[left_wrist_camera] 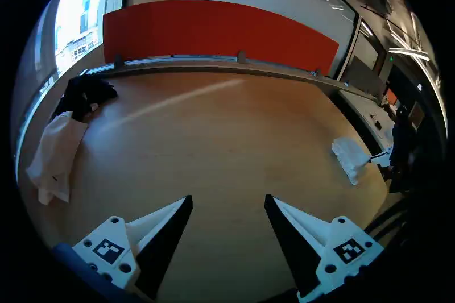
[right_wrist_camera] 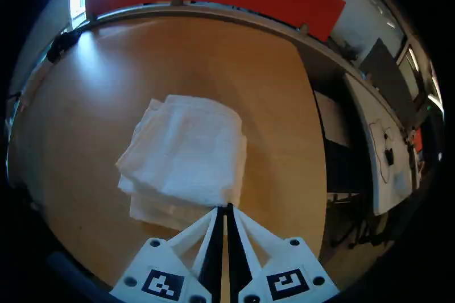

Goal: Fold towel

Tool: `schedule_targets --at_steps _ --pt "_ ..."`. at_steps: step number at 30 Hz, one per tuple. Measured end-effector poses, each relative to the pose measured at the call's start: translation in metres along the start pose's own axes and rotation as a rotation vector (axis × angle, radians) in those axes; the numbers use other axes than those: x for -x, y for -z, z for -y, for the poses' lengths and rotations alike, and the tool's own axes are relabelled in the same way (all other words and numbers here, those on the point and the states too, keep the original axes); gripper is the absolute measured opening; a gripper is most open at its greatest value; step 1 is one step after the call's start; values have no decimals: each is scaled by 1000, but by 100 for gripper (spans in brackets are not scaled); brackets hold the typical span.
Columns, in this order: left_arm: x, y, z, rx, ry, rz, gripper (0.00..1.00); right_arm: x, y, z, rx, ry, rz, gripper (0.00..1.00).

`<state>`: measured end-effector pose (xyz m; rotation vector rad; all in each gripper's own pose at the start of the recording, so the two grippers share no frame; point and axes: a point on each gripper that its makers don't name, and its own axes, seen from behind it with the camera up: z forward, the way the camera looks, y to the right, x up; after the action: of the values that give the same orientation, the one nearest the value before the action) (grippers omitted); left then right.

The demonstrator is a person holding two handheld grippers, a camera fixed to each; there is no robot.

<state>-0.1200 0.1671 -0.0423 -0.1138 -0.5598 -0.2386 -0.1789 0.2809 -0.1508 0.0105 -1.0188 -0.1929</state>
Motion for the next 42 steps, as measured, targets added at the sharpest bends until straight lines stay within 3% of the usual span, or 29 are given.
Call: schedule_targets --at_steps 13,27,31,37,42 --pt "6 5 7 -20 8 2 94 22 -19 3 6 -15 66 4" --pt "5 9 14 -35 8 -4 94 26 -24 4 17 -34 70 8" --pt "3 9 15 -33 8 -9 94 25 -19 3 20 -40 59 20" --pt "0 9 15 -28 7 -15 94 22 -10 6 22 -44 23 56" --pt "-2 9 15 -22 5 -20 94 17 -5 13 10 -59 -10 71"
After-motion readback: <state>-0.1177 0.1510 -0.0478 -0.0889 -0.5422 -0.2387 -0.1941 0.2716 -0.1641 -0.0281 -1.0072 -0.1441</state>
